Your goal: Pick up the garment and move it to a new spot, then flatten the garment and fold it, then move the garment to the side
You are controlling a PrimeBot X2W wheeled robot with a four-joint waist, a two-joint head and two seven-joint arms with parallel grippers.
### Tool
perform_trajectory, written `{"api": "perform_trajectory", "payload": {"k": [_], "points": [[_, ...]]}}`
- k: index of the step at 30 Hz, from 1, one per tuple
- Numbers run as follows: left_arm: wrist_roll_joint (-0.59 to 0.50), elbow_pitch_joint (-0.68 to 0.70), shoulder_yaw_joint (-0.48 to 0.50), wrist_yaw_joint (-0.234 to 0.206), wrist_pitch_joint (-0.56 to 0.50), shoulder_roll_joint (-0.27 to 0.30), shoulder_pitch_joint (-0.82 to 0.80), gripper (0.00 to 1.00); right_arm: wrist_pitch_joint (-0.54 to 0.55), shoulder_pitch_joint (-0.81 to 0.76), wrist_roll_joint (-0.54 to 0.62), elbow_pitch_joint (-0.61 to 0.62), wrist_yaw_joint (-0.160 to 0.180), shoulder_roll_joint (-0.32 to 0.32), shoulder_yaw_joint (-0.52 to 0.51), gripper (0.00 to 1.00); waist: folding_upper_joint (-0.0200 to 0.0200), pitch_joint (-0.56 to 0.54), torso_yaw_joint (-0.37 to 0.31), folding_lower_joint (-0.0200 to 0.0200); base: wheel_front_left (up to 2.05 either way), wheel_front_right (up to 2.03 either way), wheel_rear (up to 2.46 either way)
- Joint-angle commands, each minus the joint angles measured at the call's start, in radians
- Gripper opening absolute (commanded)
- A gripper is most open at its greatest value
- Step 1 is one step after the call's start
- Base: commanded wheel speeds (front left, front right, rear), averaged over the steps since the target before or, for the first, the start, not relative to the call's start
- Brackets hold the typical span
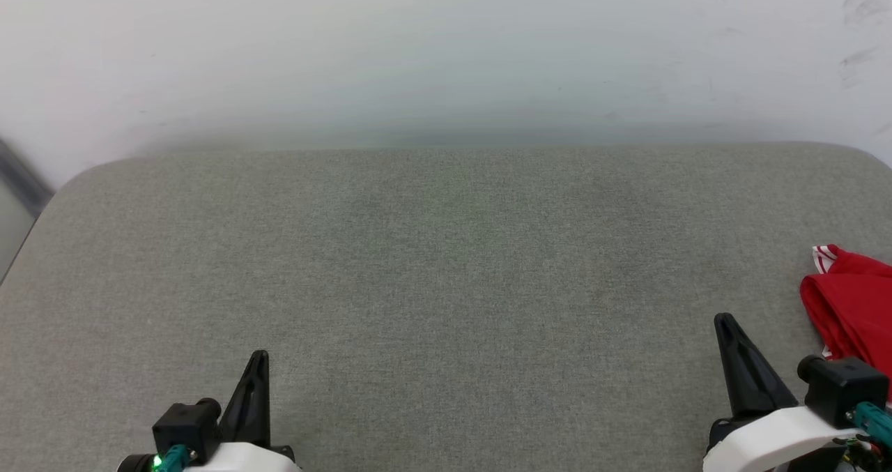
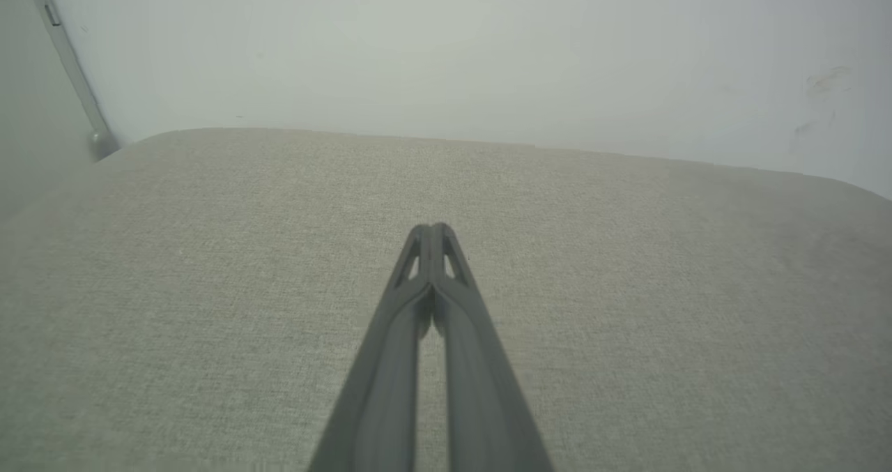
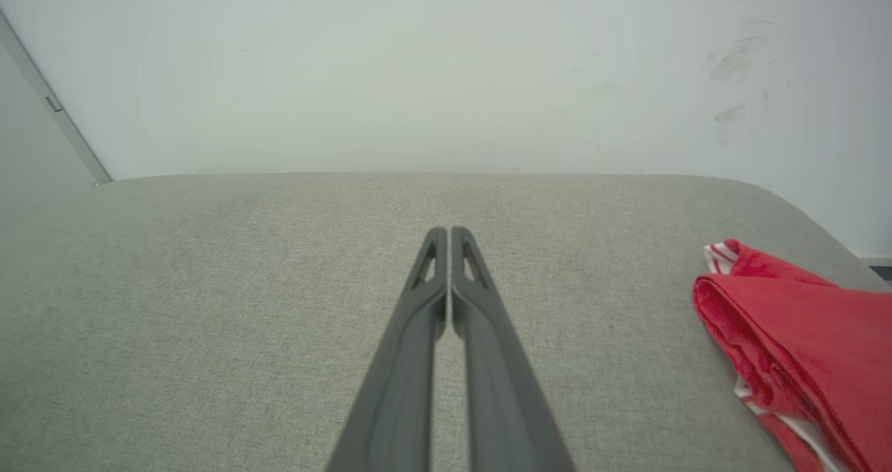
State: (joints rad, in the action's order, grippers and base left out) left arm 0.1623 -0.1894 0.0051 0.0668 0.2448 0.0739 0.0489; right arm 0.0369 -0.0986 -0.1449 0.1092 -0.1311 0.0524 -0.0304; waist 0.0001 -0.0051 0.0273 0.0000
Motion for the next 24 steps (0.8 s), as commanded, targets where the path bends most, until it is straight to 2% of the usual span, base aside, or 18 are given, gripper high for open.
{"api": "perform_trajectory", "payload": {"k": [1, 14, 24], "points": [[0.042, 0.007, 0.012, 0.003, -0.012, 0.001, -0.025, 0.00, -0.003, 0.012, -0.047, 0.008, 0.000, 0.002, 0.000, 0.00, -0.0001, 0.000, 0.000, 0.0000, 0.00, 0.00, 0.00], [0.292, 0.003, 0.024, 0.014, -0.069, -0.003, -0.045, 0.00, 0.000, 0.051, -0.312, -0.058, 0.000, 0.015, 0.000, 0.00, -0.0001, 0.001, -0.003, 0.0000, 0.00, 0.00, 0.00], [0.442, -0.003, 0.034, 0.021, -0.105, -0.006, -0.059, 0.00, 0.003, 0.073, -0.470, -0.095, 0.000, 0.020, -0.002, 0.00, -0.0001, 0.002, -0.005, 0.0000, 0.00, 0.00, 0.00]]}}
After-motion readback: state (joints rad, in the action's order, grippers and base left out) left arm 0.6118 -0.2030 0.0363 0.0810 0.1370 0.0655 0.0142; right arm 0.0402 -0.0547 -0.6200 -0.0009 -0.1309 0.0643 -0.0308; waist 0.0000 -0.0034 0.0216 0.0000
